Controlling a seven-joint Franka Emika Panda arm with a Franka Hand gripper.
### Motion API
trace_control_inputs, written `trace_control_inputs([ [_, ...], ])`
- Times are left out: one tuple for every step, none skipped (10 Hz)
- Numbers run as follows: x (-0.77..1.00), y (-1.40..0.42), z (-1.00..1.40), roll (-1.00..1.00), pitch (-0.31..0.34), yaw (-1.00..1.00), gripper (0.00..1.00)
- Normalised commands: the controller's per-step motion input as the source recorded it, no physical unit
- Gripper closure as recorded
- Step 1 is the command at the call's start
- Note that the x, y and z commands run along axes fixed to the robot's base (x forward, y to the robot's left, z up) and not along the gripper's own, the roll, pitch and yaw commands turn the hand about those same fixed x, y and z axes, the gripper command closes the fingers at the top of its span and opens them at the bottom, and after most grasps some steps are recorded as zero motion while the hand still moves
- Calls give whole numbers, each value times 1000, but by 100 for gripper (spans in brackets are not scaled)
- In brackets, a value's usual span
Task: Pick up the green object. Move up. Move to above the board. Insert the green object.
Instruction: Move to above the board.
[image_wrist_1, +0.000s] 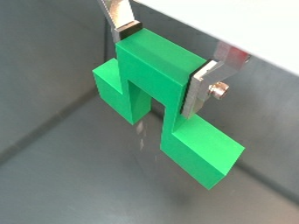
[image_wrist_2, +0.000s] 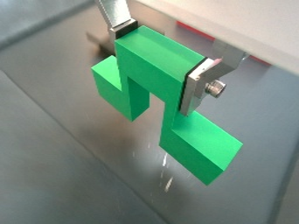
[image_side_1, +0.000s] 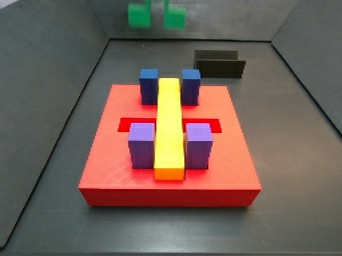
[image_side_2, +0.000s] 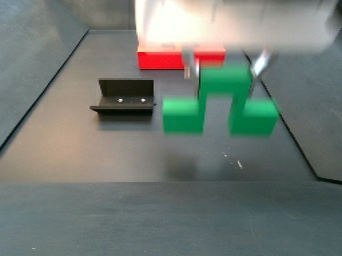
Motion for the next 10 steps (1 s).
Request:
trace_control_inputs([
  [-50, -10, 1400, 3, 44, 10, 100],
  [-5, -9, 1400, 13, 18, 7, 100],
  [35, 14, 1400, -10, 70, 0, 100],
  [3, -1, 730, 3, 93, 5, 100],
  [5, -11, 435, 8, 78, 6, 100],
  [117, -1400, 144, 46, 109, 201, 100],
  [113, -1400, 140, 47, 115, 197, 100],
  [105, -1400, 141, 91, 53, 125, 100],
  [99, -1400, 142, 29, 12, 65, 100],
  [101, -1400, 144, 14, 13, 43, 100],
])
